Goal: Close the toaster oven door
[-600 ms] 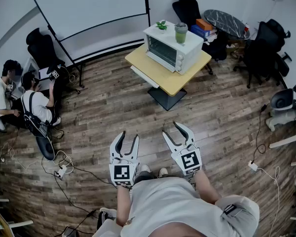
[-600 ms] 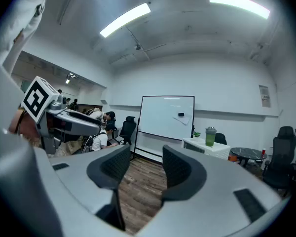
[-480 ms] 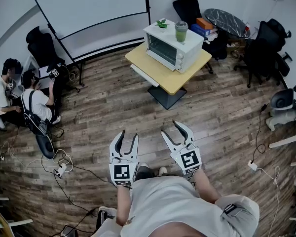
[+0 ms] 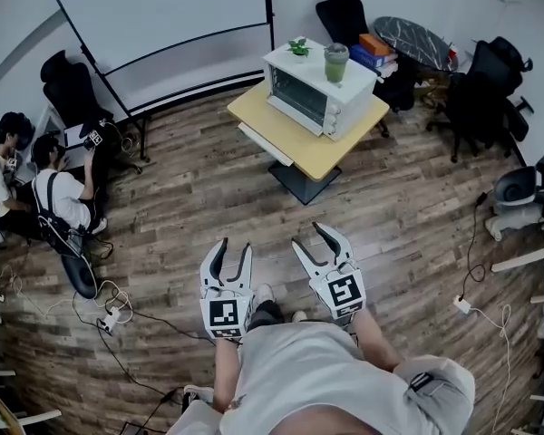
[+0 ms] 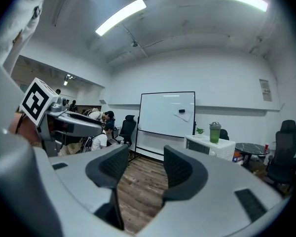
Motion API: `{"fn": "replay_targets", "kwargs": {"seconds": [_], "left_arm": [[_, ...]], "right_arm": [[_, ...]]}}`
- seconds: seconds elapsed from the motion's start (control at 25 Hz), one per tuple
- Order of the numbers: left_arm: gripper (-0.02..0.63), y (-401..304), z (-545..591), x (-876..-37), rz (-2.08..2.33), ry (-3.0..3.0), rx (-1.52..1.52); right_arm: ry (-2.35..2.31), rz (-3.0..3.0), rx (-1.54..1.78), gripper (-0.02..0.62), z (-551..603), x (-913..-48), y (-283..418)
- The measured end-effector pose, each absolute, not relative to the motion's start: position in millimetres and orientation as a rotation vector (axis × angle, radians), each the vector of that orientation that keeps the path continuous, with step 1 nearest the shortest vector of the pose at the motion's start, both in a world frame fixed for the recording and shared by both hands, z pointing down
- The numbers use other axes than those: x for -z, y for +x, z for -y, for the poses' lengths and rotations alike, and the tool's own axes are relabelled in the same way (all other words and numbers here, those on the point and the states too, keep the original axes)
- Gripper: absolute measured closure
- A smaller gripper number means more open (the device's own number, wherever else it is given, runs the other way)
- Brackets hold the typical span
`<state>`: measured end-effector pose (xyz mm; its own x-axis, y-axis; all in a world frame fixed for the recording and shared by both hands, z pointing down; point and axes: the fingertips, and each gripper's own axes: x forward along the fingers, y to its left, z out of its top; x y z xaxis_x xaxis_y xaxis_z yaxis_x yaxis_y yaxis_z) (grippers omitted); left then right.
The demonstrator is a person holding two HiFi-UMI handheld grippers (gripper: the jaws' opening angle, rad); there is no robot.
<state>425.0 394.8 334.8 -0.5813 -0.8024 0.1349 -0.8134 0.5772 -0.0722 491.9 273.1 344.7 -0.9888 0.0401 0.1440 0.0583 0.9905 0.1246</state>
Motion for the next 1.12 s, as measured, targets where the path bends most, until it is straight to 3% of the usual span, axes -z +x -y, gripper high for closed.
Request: {"fn": "replay_targets", "kwargs": {"seconds": [1.12], "left_arm": [[0.430, 243.4, -394.6, -353.5, 2.620, 1.585, -0.167]], "right_arm": [[0.140, 2.909, 0.243, 0.373, -280.3, -365.2, 332.4]]}}
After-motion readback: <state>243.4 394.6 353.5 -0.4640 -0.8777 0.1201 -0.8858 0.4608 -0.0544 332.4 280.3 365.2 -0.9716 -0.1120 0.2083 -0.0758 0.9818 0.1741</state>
